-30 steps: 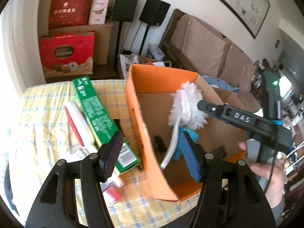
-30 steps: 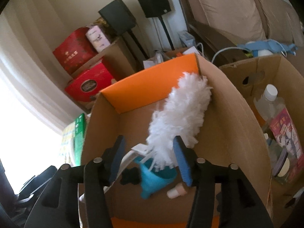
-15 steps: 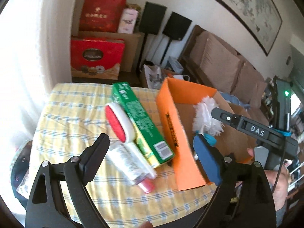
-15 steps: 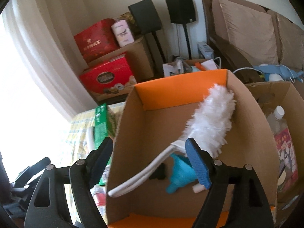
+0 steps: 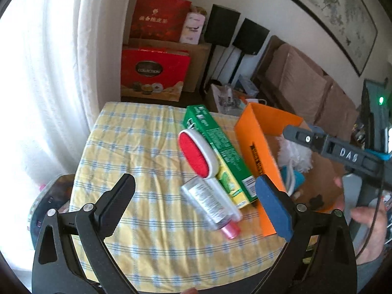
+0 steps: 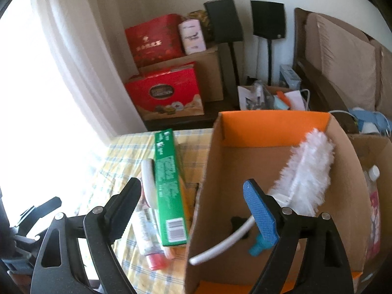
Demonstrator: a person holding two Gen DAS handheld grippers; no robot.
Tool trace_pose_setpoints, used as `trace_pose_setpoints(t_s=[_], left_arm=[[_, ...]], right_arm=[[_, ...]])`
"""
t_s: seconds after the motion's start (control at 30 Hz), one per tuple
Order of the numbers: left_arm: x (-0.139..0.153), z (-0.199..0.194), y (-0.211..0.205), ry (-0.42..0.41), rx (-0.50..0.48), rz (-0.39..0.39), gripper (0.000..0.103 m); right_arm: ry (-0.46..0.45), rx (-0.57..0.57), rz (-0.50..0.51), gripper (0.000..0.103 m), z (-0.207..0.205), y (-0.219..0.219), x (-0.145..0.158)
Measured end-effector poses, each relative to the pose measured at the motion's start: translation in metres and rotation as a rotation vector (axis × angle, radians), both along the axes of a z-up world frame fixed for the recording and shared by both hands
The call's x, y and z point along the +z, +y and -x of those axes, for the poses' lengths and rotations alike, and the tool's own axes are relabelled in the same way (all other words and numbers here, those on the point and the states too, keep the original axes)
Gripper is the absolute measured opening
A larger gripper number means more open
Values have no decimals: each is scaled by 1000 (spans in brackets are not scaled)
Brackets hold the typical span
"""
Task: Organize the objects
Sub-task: 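Move both grippers back toward the clear sanitizer bottle on the tablecloth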
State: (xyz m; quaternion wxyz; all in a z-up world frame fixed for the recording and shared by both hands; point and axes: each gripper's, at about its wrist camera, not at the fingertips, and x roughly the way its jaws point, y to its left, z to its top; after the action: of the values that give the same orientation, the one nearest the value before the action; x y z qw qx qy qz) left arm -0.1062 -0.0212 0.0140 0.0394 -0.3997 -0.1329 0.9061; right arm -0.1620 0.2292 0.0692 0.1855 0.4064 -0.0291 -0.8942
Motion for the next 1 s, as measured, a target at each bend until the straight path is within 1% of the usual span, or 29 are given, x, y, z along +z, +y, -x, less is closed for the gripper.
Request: trace_pose_setpoints(t_s=[0.13, 0.33, 0.5, 0.63, 0.73, 0.83, 0.9, 1.0], left_arm=[[-15, -2, -8, -32, -3, 5, 98], [-42, -4, -16, -90, 6, -24, 98], [-58, -7, -20, -122, 12, -20, 98], [-67, -8, -30, -133, 29, -38, 97], [-69, -7, -35, -137, 38, -38, 96], [-71, -7, -37, -143, 43, -41, 93], [-73, -8, -39, -143, 44, -46, 93], [-76, -9, -38, -151, 41, -54, 91]], right_arm=[[-14, 33, -1, 87, 2, -16, -5], [-32, 89, 3, 87, -6, -37, -16], [-36, 124, 0, 85, -21, -47, -23], [-26, 150, -27, 82, -37, -53, -30], [-28, 169, -30, 75, -49, -55, -36], [-23, 187, -35, 65, -63, -57, -41], [-21, 204, -34, 53, -73, -58, -45], [-32, 222, -31, 47, -84, -60, -54]])
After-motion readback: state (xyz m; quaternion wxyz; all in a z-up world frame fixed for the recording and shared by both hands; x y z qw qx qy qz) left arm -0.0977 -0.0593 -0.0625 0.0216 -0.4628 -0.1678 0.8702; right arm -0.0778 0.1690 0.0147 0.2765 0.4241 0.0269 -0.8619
